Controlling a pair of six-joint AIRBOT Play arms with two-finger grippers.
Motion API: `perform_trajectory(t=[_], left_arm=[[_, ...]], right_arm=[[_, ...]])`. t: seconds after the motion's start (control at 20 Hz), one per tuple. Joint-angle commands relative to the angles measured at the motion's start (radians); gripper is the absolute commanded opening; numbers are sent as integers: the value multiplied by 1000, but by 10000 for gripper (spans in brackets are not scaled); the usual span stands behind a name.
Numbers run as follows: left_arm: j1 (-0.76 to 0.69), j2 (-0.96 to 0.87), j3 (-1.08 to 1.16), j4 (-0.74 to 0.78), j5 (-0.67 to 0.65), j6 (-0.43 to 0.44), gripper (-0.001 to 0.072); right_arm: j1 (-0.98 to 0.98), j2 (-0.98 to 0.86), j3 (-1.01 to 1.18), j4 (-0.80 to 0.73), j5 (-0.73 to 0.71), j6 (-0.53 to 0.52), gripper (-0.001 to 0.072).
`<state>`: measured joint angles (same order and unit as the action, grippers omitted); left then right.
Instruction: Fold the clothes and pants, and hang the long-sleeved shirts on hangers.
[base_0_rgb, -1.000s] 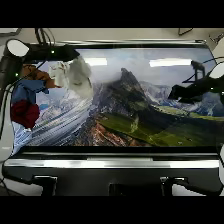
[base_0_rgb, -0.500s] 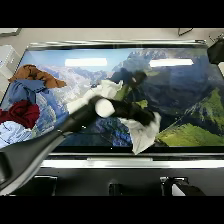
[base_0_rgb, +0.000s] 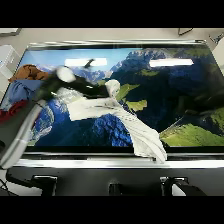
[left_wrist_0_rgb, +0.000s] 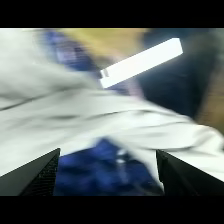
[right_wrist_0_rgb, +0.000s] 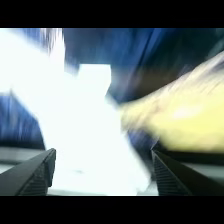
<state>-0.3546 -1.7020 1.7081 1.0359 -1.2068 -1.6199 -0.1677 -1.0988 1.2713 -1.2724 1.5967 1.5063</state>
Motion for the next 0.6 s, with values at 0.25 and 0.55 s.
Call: perform_trajectory(t=[0.25,0.55], left_arm=[[453,7,-256,72,-193,23,711],[427,0,-385,23,-40,82,711]], right_arm=[[1,10,-428,72,-70,-29,698],[1,10,-540,66,-69,-32,719]])
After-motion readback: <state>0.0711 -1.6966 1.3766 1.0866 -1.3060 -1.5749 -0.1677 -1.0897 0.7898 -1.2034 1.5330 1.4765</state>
